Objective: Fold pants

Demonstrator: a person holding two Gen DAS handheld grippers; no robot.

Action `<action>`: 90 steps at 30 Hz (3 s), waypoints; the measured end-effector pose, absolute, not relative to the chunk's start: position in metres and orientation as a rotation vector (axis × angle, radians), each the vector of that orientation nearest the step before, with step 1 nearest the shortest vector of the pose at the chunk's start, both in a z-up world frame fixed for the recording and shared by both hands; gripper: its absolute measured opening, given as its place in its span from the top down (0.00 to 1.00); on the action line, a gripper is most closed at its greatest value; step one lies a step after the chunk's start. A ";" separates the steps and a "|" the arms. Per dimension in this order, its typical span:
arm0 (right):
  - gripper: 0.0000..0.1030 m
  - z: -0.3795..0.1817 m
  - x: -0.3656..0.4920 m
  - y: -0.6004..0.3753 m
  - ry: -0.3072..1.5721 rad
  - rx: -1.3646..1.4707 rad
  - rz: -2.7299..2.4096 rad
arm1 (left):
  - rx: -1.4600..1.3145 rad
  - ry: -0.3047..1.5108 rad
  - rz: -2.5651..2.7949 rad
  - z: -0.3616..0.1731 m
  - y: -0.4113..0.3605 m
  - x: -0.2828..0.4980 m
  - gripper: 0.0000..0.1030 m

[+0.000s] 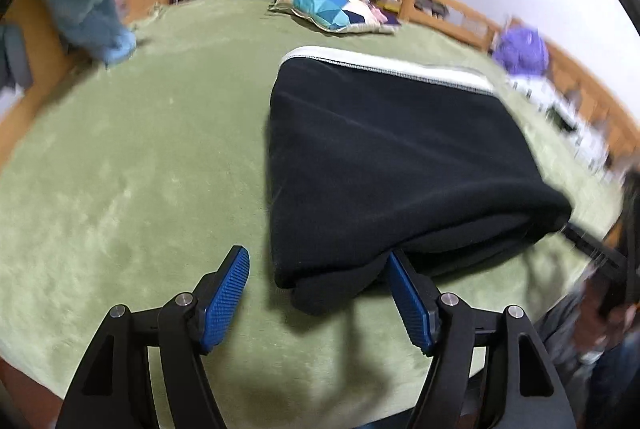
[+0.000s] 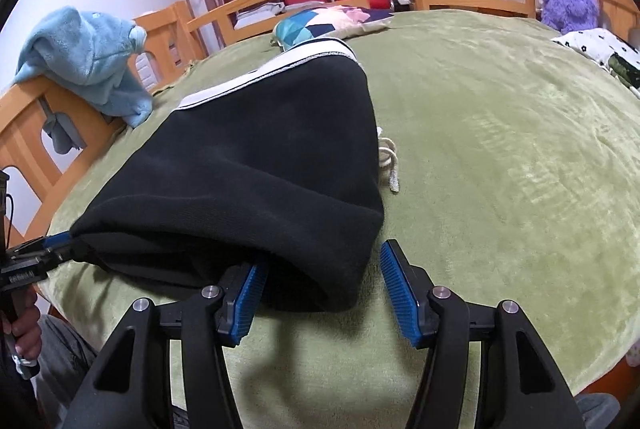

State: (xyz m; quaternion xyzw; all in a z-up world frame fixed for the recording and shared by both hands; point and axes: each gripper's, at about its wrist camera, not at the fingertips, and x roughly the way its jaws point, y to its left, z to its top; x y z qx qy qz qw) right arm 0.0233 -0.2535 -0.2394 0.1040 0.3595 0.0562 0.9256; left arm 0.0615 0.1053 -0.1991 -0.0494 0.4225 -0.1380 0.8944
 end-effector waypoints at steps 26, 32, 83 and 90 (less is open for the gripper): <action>0.91 -0.230 0.016 -0.265 0.636 0.244 0.125 | -0.072 0.750 -0.209 -0.198 0.114 0.068 0.88; 0.88 -0.270 0.030 -0.256 0.784 0.112 0.099 | -0.004 0.793 -0.184 -0.220 0.104 0.062 0.87; 0.64 -0.219 0.262 -0.323 0.892 0.400 0.255 | -0.109 0.968 -0.292 -0.188 0.065 0.208 0.39; 0.63 -0.190 0.157 -0.318 0.766 0.320 0.237 | -0.074 0.973 -0.314 -0.196 0.068 0.146 0.35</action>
